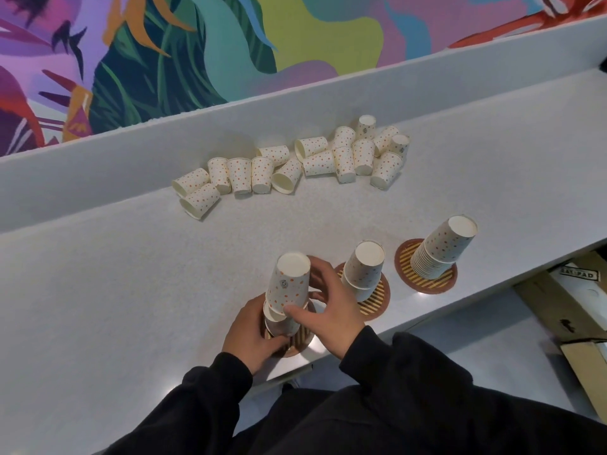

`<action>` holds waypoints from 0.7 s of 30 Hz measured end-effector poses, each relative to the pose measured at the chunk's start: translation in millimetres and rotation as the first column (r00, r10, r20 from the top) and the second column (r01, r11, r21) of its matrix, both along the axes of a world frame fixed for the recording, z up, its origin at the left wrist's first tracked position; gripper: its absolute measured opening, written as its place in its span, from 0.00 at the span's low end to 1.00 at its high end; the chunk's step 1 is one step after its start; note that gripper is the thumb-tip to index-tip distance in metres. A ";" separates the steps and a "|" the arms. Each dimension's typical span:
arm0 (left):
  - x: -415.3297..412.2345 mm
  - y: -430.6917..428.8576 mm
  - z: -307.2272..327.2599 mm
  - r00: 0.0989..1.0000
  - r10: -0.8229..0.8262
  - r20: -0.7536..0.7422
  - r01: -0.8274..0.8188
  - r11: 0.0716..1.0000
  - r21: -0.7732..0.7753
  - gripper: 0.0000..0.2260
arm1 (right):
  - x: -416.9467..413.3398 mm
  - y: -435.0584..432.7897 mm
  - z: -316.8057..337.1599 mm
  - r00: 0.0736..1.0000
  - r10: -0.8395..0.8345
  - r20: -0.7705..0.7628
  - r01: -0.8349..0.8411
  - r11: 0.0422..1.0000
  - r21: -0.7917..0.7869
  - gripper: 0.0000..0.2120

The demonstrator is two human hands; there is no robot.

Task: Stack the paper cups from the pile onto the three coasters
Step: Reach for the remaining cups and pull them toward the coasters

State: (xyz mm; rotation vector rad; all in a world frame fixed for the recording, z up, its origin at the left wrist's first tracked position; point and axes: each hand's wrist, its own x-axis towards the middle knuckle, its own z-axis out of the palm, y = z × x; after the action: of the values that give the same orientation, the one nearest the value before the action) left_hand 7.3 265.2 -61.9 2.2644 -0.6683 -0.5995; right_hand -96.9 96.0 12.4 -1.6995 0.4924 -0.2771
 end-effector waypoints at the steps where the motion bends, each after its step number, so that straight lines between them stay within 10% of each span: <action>1: 0.4 0.0 0.4 1.000 -0.012 0.001 0.012 1.000 0.007 0.31 | -0.1 1.7 -1.6 1.000 0.024 -0.003 -0.024 0.999 -0.028 0.35; 21: 7.3 3.5 -22.7 1.000 0.001 0.019 -0.001 1.000 0.028 0.31 | 7.9 7.6 -70.4 0.963 0.173 -0.207 -0.212 0.960 -0.183 0.32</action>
State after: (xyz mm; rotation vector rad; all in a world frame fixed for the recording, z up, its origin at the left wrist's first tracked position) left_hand 14.6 268.7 -84.6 2.2985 -0.6718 -0.5914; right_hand -89.1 103.6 -58.1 -1.9714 0.4444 -0.0231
